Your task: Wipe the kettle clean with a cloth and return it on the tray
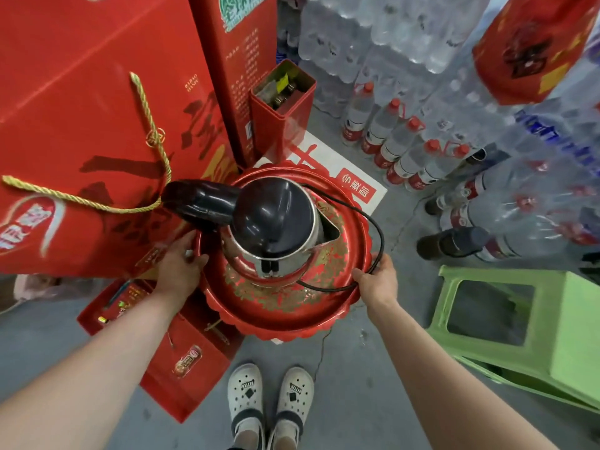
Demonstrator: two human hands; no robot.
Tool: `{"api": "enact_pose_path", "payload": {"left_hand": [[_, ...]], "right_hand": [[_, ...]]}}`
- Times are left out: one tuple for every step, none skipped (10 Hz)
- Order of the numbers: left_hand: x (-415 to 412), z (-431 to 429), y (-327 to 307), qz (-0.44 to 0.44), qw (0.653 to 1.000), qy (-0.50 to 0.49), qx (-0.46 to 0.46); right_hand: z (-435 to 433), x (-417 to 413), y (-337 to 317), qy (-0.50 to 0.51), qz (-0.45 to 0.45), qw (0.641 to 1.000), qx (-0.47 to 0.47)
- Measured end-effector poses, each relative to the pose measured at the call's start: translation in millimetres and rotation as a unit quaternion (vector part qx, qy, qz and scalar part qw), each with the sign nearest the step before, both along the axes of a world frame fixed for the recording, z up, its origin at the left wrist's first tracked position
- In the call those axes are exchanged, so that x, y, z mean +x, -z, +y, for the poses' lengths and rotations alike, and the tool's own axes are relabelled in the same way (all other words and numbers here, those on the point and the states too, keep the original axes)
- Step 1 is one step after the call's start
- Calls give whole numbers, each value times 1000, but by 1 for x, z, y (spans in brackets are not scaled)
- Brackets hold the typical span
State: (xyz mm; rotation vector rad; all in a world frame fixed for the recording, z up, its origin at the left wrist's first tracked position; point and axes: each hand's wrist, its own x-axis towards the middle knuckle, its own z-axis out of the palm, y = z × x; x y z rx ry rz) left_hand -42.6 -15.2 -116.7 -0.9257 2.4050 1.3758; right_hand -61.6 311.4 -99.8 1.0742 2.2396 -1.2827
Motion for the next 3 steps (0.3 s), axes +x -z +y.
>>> {"api": "enact_pose_path", "payload": {"left_hand": [[4, 1, 1, 4, 1000, -12, -16], [10, -4, -6, 2, 999, 7, -31], [29, -13, -8, -14, 999, 13, -42]], "right_hand": [[4, -1, -3, -40, -21, 999, -6], [7, 4, -16, -66, -48, 997, -16], [15, 5, -49, -3, 45, 998, 49]]}}
